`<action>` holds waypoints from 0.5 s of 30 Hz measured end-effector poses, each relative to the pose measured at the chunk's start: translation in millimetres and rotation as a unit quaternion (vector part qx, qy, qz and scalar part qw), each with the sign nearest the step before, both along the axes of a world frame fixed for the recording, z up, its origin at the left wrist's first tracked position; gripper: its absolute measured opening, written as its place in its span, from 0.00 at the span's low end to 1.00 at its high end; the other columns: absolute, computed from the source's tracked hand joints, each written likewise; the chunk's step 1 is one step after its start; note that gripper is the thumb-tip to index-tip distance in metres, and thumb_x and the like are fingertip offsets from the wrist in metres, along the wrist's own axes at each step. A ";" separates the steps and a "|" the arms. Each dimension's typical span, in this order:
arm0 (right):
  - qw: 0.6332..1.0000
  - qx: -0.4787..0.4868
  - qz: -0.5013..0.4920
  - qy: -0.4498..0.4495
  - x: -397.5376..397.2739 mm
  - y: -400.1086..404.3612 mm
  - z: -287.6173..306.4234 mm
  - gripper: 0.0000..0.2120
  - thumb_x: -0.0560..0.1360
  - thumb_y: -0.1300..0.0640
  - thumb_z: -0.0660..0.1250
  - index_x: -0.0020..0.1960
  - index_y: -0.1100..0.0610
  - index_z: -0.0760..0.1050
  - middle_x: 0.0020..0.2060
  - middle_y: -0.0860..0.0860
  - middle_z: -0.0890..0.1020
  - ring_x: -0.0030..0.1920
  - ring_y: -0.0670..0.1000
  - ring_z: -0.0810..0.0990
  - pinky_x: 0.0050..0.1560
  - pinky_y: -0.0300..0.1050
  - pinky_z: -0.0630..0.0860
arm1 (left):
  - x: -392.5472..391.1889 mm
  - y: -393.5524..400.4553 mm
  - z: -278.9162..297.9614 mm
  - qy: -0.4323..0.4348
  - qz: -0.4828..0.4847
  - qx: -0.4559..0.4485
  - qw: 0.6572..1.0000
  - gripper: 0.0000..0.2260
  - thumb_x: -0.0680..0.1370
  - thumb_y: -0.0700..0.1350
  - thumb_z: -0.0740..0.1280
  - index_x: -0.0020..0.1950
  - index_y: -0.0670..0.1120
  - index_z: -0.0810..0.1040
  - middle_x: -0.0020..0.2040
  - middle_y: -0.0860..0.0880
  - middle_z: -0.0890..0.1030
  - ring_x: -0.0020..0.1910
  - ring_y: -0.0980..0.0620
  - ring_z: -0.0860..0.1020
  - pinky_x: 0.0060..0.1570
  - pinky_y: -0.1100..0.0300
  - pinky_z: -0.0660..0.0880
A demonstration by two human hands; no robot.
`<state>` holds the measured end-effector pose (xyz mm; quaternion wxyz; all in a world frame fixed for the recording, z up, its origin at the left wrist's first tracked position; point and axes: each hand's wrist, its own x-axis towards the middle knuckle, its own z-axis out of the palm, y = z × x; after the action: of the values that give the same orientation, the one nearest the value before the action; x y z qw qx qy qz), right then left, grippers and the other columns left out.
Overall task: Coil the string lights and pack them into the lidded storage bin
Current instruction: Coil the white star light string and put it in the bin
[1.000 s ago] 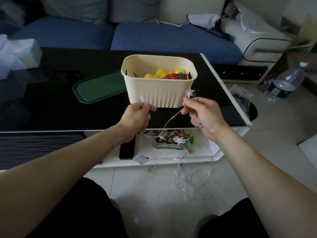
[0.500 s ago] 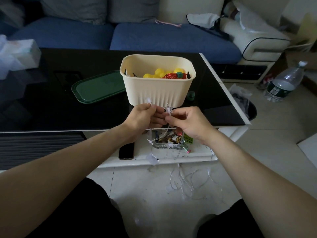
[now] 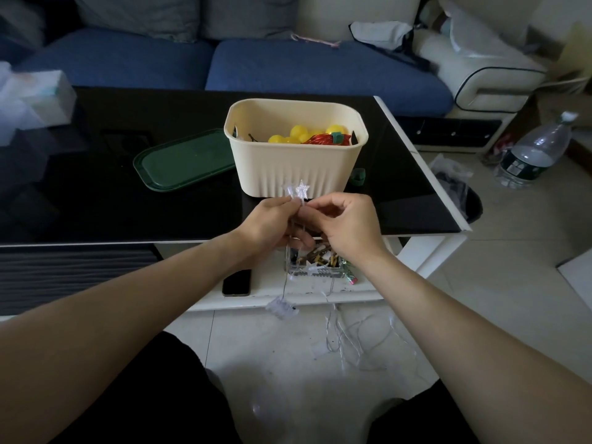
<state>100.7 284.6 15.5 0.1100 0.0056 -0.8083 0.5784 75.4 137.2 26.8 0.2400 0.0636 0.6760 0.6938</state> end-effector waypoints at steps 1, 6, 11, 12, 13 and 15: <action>1.000 0.012 0.011 0.004 -0.4 -1.6 0.5 0.02 0.74 0.59 0.76 0.47 0.56 0.86 0.38 0.49 0.87 0.39 0.47 0.86 0.44 0.45 0.84 | -1.0 -0.8 -0.5 0.002 0.009 -0.002 1.000 0.18 0.86 0.44 0.53 0.47 0.36 0.78 0.35 0.43 0.81 0.32 0.45 0.77 0.34 0.57 0.77; 0.999 0.042 0.020 -0.004 -1.1 -7.0 3.0 0.03 0.76 0.62 0.72 0.48 0.57 0.84 0.35 0.50 0.86 0.37 0.46 0.85 0.42 0.38 0.81 | -5.5 -3.7 -6.8 0.020 0.030 -0.013 0.999 0.14 0.85 0.45 0.55 0.47 0.38 0.73 0.34 0.44 0.74 0.27 0.47 0.72 0.36 0.53 0.72; 0.999 0.037 0.006 0.007 -1.0 -10.2 1.1 0.03 0.77 0.63 0.72 0.48 0.59 0.84 0.33 0.50 0.85 0.35 0.47 0.85 0.39 0.40 0.81 | -2.7 -2.6 -7.8 0.039 0.021 -0.049 0.998 0.13 0.85 0.44 0.56 0.45 0.39 0.73 0.32 0.47 0.73 0.27 0.49 0.70 0.36 0.54 0.68; 0.999 0.036 0.019 0.007 -1.3 -10.6 -0.1 0.04 0.77 0.63 0.72 0.50 0.59 0.85 0.34 0.50 0.86 0.36 0.48 0.85 0.40 0.40 0.81 | -3.2 -3.4 -8.0 0.042 0.025 -0.050 0.998 0.14 0.85 0.44 0.55 0.46 0.39 0.73 0.32 0.48 0.72 0.27 0.50 0.70 0.35 0.55 0.69; 0.999 0.041 0.032 0.009 -1.7 -10.9 -0.7 0.05 0.78 0.63 0.71 0.51 0.58 0.85 0.37 0.50 0.86 0.38 0.47 0.86 0.41 0.40 0.80 | -3.8 -4.4 -8.0 0.044 0.030 -0.049 0.997 0.14 0.85 0.45 0.55 0.49 0.38 0.74 0.31 0.48 0.72 0.27 0.51 0.69 0.34 0.55 0.69; 0.996 0.067 0.051 0.012 -3.6 -10.1 -1.8 0.08 0.78 0.61 0.70 0.55 0.54 0.85 0.43 0.48 0.84 0.42 0.46 0.85 0.46 0.40 0.79 | -5.2 -7.4 -7.7 0.043 0.038 -0.043 0.997 0.13 0.86 0.45 0.54 0.51 0.38 0.74 0.31 0.48 0.70 0.27 0.51 0.68 0.32 0.55 0.69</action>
<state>97.1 274.5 13.7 0.0893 0.0614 -0.8425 0.5278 70.2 129.8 19.1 0.1873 0.0573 0.7166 0.6694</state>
